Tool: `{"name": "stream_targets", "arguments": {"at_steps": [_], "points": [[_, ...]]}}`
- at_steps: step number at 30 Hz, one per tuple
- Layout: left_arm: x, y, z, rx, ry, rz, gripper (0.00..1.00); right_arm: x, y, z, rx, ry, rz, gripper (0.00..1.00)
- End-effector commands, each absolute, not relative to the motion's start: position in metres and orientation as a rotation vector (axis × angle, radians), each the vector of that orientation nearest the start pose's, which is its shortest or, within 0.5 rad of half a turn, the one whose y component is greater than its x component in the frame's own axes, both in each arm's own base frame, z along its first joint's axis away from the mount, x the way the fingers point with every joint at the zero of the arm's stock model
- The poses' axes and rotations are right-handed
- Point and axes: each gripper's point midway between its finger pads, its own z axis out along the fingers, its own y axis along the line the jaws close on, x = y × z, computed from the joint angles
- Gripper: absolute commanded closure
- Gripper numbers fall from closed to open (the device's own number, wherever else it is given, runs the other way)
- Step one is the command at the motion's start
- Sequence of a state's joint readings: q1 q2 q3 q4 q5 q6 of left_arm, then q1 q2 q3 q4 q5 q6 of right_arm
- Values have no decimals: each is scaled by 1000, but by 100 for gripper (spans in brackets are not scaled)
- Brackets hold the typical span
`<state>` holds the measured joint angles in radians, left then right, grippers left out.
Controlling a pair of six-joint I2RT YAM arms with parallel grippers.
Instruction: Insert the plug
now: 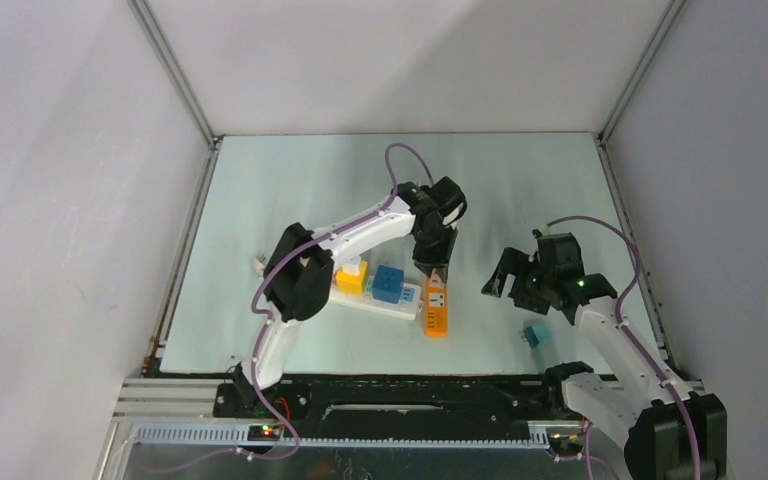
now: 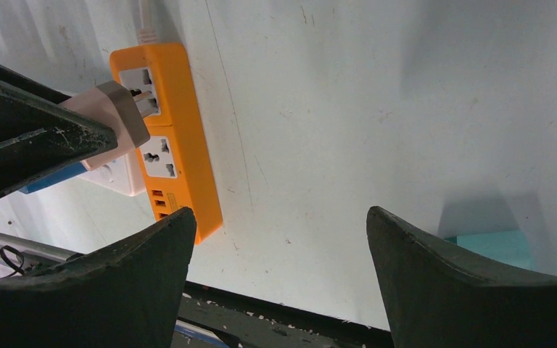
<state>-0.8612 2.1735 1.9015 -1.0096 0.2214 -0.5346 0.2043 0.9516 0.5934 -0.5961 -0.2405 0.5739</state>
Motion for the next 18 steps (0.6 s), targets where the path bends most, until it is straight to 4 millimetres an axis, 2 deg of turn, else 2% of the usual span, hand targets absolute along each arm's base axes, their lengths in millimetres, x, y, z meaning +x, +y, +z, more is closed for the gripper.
{"name": "stream_targets", "arguments": {"at_steps": [1, 12, 18], "points": [[250, -370, 84, 500, 2970, -478, 100, 215, 111, 87, 350, 2542, 617, 11], [272, -370, 84, 419, 2928, -465, 100, 213, 117, 83, 326, 2549, 648, 12], [279, -376, 76, 385, 2930, -436, 100, 212, 133, 84, 241, 2548, 742, 12]]}}
